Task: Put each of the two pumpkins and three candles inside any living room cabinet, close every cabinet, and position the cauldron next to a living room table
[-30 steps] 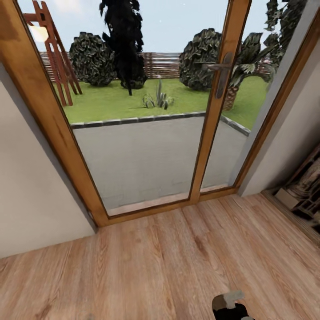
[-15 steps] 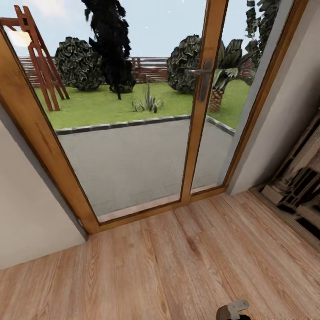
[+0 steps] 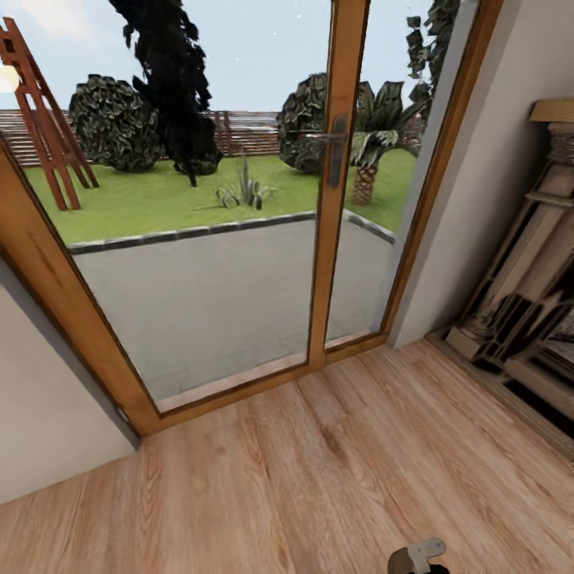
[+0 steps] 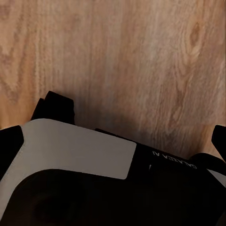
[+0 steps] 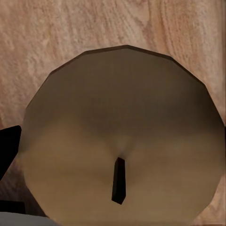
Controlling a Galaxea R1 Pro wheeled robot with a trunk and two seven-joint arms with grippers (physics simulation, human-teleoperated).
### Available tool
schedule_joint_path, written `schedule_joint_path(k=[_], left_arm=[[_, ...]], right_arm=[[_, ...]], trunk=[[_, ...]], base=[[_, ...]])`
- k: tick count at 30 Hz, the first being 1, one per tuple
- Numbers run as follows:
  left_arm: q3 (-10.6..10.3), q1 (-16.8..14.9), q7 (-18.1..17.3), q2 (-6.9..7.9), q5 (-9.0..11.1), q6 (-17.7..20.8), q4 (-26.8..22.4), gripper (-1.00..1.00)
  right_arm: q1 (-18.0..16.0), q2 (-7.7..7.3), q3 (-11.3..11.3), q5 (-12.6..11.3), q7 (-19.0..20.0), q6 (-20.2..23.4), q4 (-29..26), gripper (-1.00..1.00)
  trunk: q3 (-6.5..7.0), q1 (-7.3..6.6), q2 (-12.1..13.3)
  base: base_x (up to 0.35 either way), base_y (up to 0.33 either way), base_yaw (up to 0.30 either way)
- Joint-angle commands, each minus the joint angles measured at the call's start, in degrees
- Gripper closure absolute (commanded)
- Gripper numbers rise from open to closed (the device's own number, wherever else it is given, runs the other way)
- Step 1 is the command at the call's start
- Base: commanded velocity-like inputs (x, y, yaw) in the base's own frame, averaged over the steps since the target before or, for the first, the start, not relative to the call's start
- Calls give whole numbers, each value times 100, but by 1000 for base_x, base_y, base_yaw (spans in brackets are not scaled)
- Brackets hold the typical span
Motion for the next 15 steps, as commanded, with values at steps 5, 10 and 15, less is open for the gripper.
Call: schedule_joint_path(k=[5, 10, 15], left_arm=[[-3, 0, 90, -3, 0, -16, -4, -100], [-3, 0, 154, -3, 0, -20, -1, -100], [-3, 0, 192, -4, 0, -21, 2, -100]], right_arm=[[0, 1, 1, -13, 1, 7, 1, 100], [0, 1, 0, -20, -13, 7, 2, 100], [0, 0, 2, -21, -23, 8, 1, 100]], trunk=[[42, 0, 0], [84, 0, 0], [126, 0, 0]], base=[[0, 0, -176], [0, 0, -180], [0, 0, -181]])
